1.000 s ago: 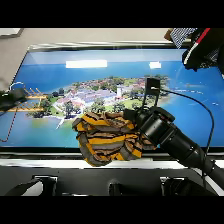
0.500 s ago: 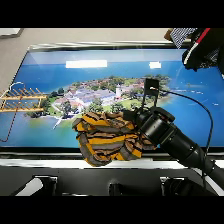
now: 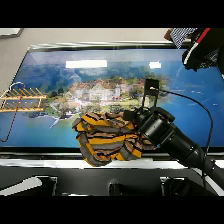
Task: Fold the clothes and pants, and hang the long-sleeved shirts on hangers.
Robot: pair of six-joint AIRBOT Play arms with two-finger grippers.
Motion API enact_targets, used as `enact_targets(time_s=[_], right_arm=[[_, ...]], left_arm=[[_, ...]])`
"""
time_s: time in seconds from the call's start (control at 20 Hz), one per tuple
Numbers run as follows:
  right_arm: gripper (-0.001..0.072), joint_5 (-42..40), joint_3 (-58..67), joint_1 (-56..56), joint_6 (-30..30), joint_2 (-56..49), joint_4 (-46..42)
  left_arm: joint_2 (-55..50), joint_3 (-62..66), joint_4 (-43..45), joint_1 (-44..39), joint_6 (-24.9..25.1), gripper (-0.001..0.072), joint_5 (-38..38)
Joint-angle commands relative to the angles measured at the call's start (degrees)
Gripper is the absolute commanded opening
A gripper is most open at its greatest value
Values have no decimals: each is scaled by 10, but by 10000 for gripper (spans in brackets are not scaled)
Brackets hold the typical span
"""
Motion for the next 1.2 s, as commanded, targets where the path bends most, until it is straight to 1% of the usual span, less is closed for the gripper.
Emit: enact_targets(time_s=[0.0,0.05,0.15,0.2,0.3,0.55,0.8,0.9,1.15], right_arm=[[32,3,0,0,-10,0,0],[32,13,0,0,-10,0,0],[32,26,0,0,-10,0,0],[32,26,0,0,-10,0,4],[32,26,0,0,-10,0,11],[32,26,0,0,-9,0,22],[32,27,0,0,-10,0,22],[32,28,0,0,-10,0,22],[32,28,0,0,-10,0,22]], left_arm=[[-26,-1,-24,3,48,720,9],[-30,-1,-24,3,48,720,18],[-39,-1,-24,4,74,720,30],[-45,-1,-24,4,85,720,30],[-58,-1,-24,4,92,720,23],[-94,-1,-23,3,137,720,16],[-124,-1,-24,3,146,720,25],[-128,-1,-24,3,151,709,31],[-152,-1,-24,3,151,709,31]])
